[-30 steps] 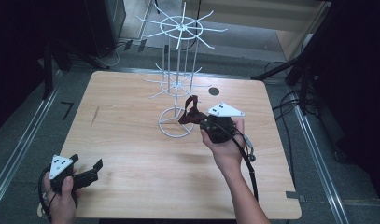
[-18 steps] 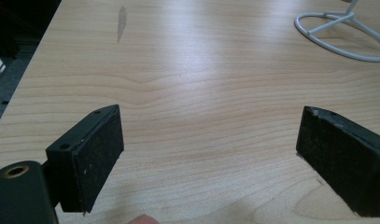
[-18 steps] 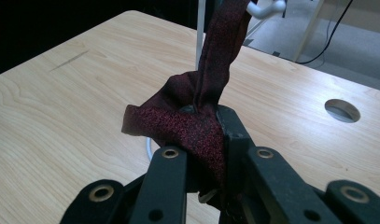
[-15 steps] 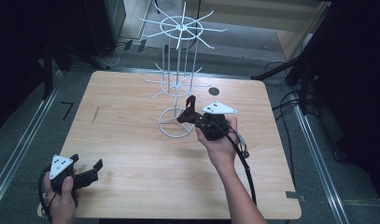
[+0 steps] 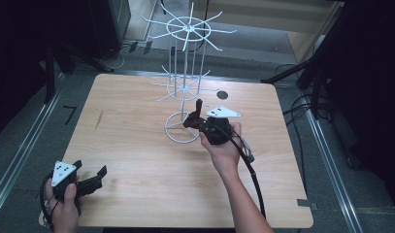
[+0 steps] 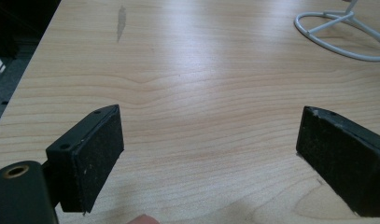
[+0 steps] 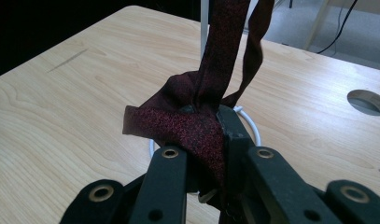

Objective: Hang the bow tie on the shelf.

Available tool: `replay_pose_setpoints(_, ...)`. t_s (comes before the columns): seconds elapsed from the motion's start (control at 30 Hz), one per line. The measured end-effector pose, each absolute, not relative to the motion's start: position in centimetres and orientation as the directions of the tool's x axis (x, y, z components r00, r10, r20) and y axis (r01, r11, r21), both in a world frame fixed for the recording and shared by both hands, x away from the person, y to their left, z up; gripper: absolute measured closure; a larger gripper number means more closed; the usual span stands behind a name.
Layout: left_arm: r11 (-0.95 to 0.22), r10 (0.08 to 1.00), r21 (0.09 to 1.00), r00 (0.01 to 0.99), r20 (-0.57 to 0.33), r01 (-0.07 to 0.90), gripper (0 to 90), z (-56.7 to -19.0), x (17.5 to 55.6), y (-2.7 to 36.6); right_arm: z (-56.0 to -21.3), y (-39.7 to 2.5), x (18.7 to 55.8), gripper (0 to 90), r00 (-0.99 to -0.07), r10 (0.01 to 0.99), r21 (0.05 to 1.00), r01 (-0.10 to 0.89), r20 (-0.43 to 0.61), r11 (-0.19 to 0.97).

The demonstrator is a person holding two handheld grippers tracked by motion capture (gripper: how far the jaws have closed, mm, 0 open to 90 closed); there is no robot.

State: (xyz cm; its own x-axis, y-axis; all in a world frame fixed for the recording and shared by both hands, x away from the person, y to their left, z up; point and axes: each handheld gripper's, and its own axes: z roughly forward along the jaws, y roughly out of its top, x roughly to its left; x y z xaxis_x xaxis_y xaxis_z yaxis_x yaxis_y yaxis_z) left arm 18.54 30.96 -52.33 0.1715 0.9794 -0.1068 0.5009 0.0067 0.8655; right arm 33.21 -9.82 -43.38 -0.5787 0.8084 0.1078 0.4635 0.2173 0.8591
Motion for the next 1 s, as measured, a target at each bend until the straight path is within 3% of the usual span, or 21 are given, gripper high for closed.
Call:
replay_pose_setpoints(0.57, 0.014, 0.979, 0.867, 0.169, -0.113, 0.498, 8.1, -52.3, 18.5, 31.0, -45.0, -9.4, 34.6, 79.9, -0.592, 0.790, 0.849, 0.490, 0.156, 0.199)
replay_pose_setpoints(0.7, 0.012, 0.980, 0.867, 0.168, -0.110, 0.498, 8.1, -52.3, 18.5, 31.0, -45.1, -9.7, 34.4, 72.5, -0.616, 0.762, 0.841, 0.506, 0.199, 0.190)
replay_pose_setpoints(1.0, 0.004, 0.980, 0.866, 0.171, -0.103, 0.500, 8.1, -52.3, 18.5, 30.9, -44.3, -11.5, 33.4, 47.3, -0.642, 0.725, 0.854, 0.498, 0.247, 0.150)
